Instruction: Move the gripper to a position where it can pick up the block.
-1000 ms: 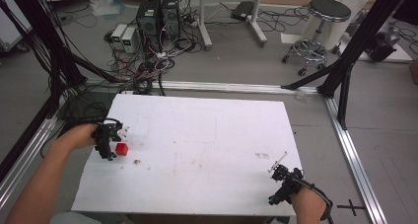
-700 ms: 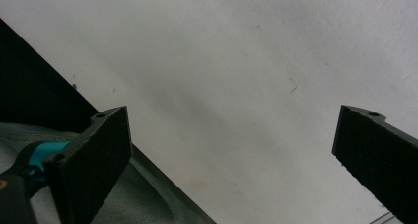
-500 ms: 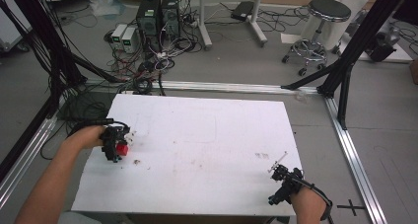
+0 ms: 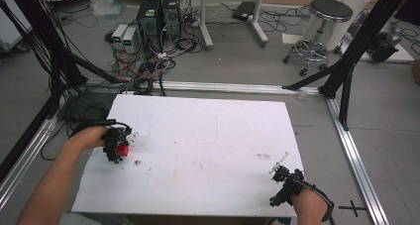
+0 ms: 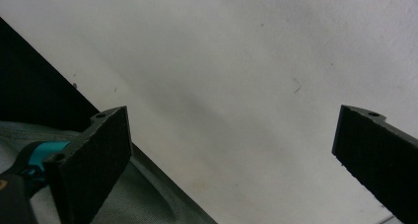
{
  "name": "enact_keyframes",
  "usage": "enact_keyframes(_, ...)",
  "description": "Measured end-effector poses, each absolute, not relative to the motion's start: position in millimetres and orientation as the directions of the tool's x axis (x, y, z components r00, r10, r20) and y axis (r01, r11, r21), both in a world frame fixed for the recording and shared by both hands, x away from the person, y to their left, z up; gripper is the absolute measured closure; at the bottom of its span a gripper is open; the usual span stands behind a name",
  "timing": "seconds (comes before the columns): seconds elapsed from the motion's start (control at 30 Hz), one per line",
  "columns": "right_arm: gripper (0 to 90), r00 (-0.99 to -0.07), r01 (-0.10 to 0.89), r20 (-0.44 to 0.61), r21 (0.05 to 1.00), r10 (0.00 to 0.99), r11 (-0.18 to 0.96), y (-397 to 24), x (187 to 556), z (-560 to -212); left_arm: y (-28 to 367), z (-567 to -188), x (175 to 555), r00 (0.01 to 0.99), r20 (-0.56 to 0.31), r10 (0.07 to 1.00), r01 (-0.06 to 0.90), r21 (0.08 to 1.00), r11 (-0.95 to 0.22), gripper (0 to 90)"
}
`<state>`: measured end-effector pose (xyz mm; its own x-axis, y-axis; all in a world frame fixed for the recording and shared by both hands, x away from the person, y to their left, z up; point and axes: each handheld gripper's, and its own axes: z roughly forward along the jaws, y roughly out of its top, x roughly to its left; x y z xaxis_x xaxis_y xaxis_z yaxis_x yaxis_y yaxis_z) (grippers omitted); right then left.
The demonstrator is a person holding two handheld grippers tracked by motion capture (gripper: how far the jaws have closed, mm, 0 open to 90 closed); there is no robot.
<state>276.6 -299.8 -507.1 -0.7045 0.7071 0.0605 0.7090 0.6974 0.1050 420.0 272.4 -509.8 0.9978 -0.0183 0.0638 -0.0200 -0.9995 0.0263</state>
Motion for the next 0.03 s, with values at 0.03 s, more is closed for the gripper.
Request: enact_keyframes(0.03, 0.9, -0.703, 0.710, 0.060, 0.105, 0.709, 0.696, -299.9, 276.6, -506.7, 272.4, -509.8, 420.0, 0.998, 0.064, -0.018, -0.020, 0.026, -0.999, 23.1)
